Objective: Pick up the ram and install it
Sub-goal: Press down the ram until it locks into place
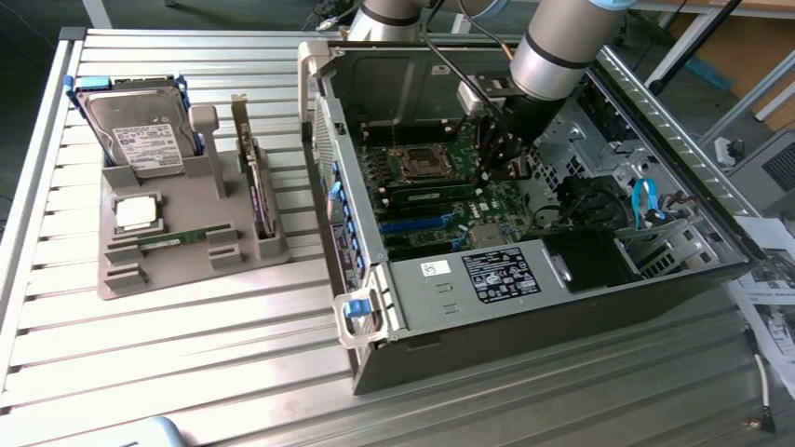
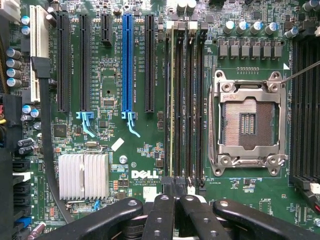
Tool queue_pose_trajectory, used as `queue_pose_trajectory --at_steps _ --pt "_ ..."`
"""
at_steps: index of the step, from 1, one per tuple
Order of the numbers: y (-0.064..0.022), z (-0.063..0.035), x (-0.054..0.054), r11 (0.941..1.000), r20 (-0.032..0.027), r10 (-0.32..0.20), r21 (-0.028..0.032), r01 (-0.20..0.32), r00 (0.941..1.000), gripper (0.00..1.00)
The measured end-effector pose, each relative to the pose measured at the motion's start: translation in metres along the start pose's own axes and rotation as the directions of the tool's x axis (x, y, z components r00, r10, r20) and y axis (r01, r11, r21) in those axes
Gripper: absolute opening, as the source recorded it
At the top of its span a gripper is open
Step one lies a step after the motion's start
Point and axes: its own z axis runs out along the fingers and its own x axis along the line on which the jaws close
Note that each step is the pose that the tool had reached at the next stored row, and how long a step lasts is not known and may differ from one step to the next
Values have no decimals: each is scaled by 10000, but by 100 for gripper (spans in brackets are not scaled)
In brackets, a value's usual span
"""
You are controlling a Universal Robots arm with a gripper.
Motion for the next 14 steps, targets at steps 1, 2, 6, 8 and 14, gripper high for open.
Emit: queue_pose_trajectory --at_steps 1,2,6,8,14 --pt "0 1 0 10000 1 0 0 0 10000 10" --pt "0 2 0 10000 0 0 0 0 10000 10" --pt "0 5 0 10000 1 1 0 -1 10000 10" --pt "-1 7 0 10000 -1 1 0 -1 10000 10" --pt "-2 12 0 10000 1 0 0 0 10000 10"
